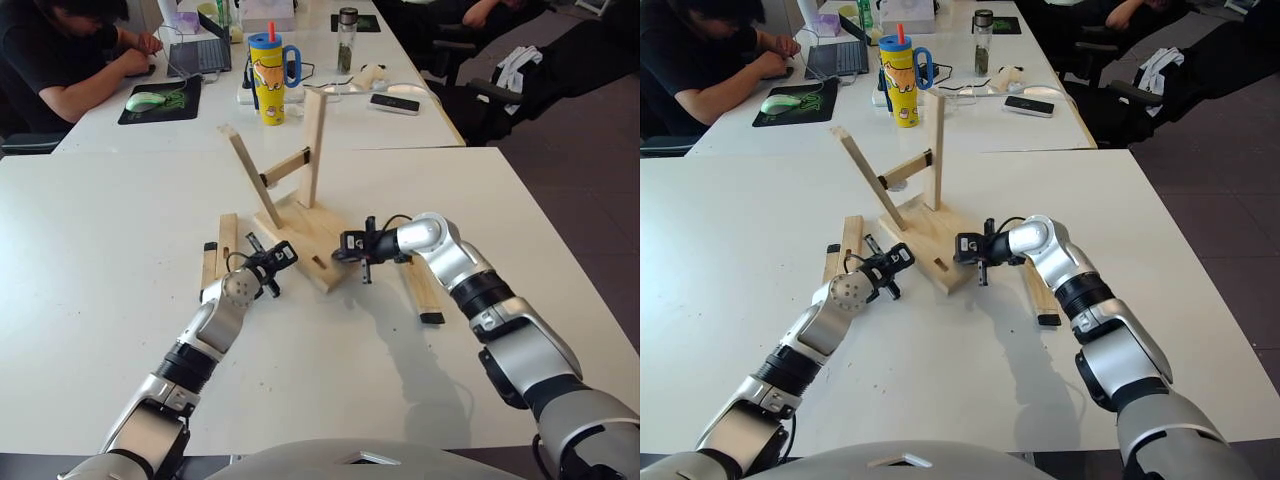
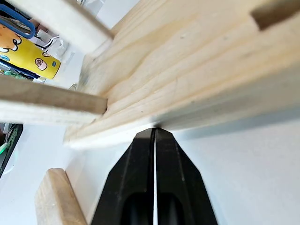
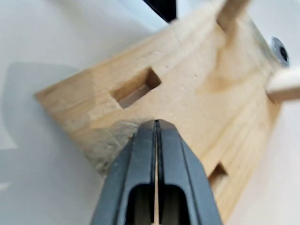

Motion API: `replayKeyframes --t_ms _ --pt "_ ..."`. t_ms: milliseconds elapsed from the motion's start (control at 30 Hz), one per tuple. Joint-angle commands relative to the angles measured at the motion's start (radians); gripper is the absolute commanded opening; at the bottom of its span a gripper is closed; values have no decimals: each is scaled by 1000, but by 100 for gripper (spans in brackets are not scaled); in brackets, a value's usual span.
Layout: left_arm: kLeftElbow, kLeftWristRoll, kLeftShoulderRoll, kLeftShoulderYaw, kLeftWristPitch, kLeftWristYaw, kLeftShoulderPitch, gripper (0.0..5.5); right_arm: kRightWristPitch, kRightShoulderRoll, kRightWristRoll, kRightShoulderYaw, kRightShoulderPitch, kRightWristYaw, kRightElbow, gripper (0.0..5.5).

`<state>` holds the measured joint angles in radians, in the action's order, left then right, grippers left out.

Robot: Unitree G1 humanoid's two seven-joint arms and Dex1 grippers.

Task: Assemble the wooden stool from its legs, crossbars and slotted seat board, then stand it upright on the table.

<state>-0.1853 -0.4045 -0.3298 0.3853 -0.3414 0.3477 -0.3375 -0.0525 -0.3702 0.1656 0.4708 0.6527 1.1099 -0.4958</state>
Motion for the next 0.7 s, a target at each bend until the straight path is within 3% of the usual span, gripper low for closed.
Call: replayKeyframes --t_ms 33,167,433,700 --pt "-59 0 -33 -30 -11 5 0 2 151 67 -111 -22 -145 0 191 0" --pt "-49 5 -41 -53 -14 11 0 2 296 77 -252 -177 -191 -94 388 0" --pt "100 9 -77 -64 -69 51 128 2 493 -163 -318 -196 -417 -21 672 0" --pt "205 58 -63 -170 -70 12 106 2 334 -150 -137 -128 -383 -194 400 0"
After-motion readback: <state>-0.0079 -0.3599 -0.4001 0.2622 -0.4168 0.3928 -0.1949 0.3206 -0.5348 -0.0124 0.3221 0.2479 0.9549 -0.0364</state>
